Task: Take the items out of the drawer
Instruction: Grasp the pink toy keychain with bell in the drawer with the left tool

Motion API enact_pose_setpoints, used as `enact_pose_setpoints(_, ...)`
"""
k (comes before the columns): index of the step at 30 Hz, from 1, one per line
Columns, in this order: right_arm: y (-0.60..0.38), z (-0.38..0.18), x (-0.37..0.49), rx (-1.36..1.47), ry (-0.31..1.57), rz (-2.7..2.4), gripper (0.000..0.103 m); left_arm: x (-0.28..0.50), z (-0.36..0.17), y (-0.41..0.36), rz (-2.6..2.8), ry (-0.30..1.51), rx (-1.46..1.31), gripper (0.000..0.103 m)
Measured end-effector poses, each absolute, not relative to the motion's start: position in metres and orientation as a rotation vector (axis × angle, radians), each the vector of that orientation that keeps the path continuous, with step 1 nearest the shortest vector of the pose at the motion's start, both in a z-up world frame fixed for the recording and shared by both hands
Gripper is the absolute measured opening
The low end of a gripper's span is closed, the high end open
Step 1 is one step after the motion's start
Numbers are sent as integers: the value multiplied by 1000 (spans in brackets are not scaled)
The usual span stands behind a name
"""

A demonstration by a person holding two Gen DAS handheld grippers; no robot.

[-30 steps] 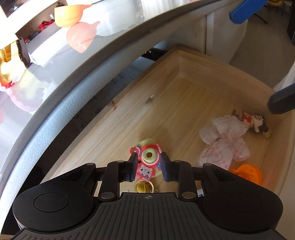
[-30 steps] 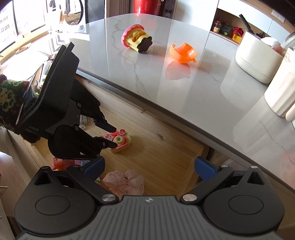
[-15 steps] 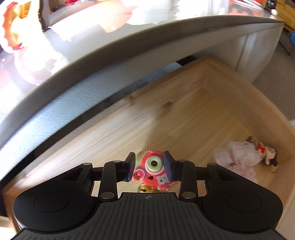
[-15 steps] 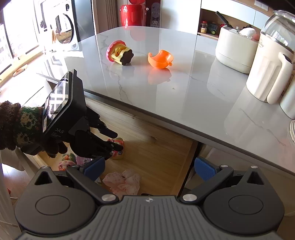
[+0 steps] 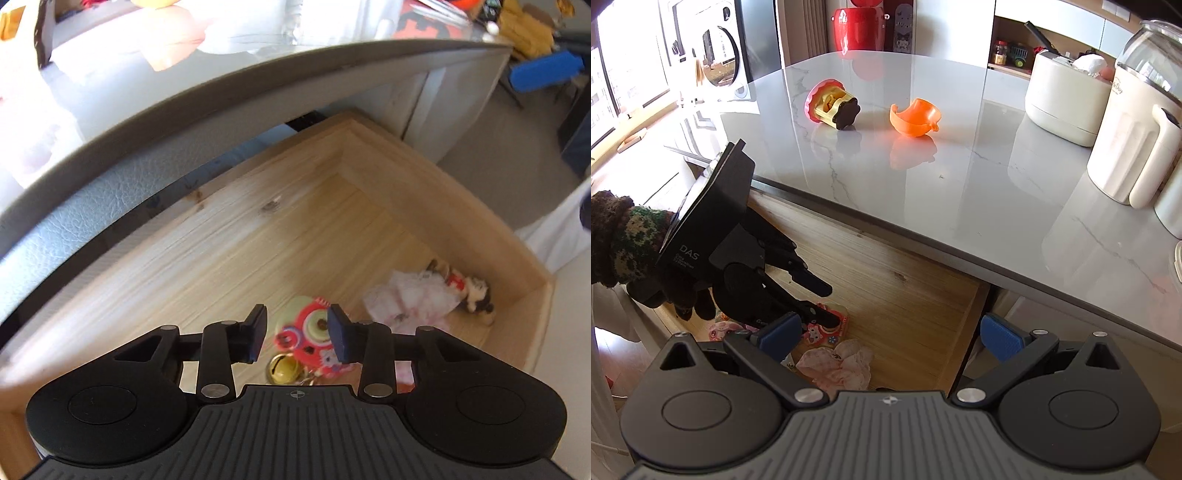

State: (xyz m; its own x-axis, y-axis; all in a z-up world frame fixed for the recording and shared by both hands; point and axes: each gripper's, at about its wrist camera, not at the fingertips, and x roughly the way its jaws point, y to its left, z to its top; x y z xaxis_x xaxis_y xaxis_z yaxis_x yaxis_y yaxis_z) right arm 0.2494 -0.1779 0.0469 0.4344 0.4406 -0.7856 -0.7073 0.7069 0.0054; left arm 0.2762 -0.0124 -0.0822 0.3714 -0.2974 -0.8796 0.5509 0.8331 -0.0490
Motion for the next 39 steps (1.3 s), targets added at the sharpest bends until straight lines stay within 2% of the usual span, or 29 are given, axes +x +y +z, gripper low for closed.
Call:
enact_pose_setpoints(6,-178,46,249,-350,856,736,103,278,-84,-27,-622,1114,314,40)
enact_pose_setpoints(8,-178,45,248,-354,860,737,103,276,-85,-27,-645,1098,378,46)
enact_pose_setpoints(12,-179,45,248,-358,861,722,103,278,-89,-26,-546,1026,491,44)
enact_pose_setpoints(13,-180,45,248,-356,859,719,103,281,-88,-23,-537,1026,465,42)
enact_pose_setpoints(26,-179,47,247,-358,846,724,103,306,-90,-19,-360,1175,108,42)
enact_pose_setpoints(39,-182,49,246,-347,829,727,103,302,-93,-17,-217,1200,208,42)
